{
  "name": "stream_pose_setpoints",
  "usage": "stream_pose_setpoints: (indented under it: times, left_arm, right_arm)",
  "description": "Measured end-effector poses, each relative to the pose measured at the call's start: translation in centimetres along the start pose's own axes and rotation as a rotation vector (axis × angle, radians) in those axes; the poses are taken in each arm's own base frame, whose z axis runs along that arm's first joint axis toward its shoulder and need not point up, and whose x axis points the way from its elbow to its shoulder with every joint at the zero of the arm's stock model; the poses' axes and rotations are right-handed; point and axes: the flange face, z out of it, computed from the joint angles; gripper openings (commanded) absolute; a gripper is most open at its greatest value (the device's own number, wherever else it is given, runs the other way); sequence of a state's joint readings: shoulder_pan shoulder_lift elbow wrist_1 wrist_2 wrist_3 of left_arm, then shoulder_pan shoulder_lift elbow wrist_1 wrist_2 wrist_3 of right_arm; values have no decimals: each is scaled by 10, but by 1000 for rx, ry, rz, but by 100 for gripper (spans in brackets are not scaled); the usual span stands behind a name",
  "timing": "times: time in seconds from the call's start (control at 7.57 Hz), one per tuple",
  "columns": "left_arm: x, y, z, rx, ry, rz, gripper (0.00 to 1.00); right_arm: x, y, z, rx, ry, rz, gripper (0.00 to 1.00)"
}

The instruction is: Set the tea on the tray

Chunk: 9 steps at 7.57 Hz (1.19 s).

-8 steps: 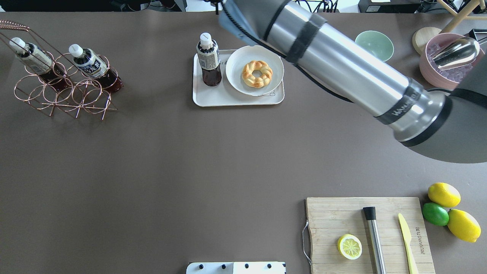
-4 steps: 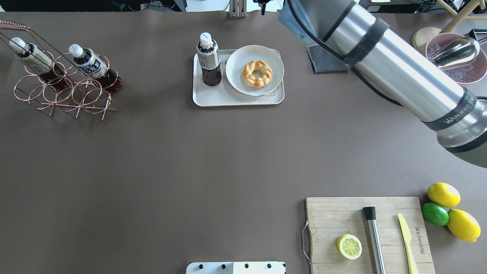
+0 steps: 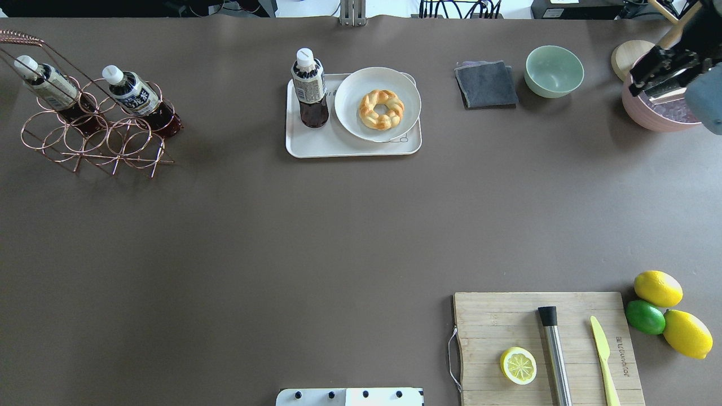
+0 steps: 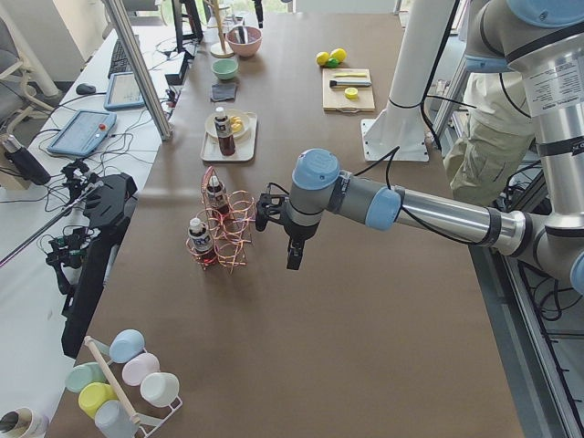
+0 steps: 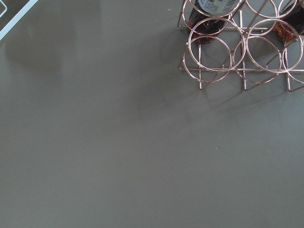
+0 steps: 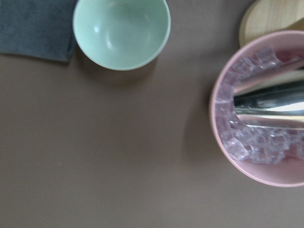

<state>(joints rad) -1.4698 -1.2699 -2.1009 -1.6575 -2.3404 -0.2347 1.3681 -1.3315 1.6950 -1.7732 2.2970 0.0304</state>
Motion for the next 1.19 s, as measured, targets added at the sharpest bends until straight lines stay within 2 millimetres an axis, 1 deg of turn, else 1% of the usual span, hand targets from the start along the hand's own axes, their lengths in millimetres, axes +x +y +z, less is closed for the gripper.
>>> stream_pose_setpoints:
  times: [0.13,0.26,0.4,0.53,0.66,0.79,0.93,1.06,1.19]
  left_arm:
    - [-3,0,-2,-8,-6,1,96]
    - [-10,3,-11,7,-13,-9,97]
    - [-20,11,-16,14,-22,-12,97]
    - [-31,18,-16,12,-33,-17,97]
    - [-37,21,-15,11,-47,-21,97]
    - [-42,23,-14,9,-55,-23,97]
    - [-50,24,-9,-1,-61,-18,97]
    - [-66,27,-5,-9,-68,9,97]
    - [-84,30,-9,5,-76,12,97]
  right_arm:
    - [50,36,4,-13,-6,-12,100]
    - [89,68,9,-25,-10,-4,100]
    - [116,95,11,-29,-12,15,100]
    - [137,119,15,-35,-15,38,100]
    - [152,138,19,-39,-18,57,100]
    - [161,151,21,-42,-19,72,100]
    - [167,160,20,-38,-19,85,100]
    - [170,165,18,-32,-19,92,100]
    - [171,166,16,-26,-18,93,100]
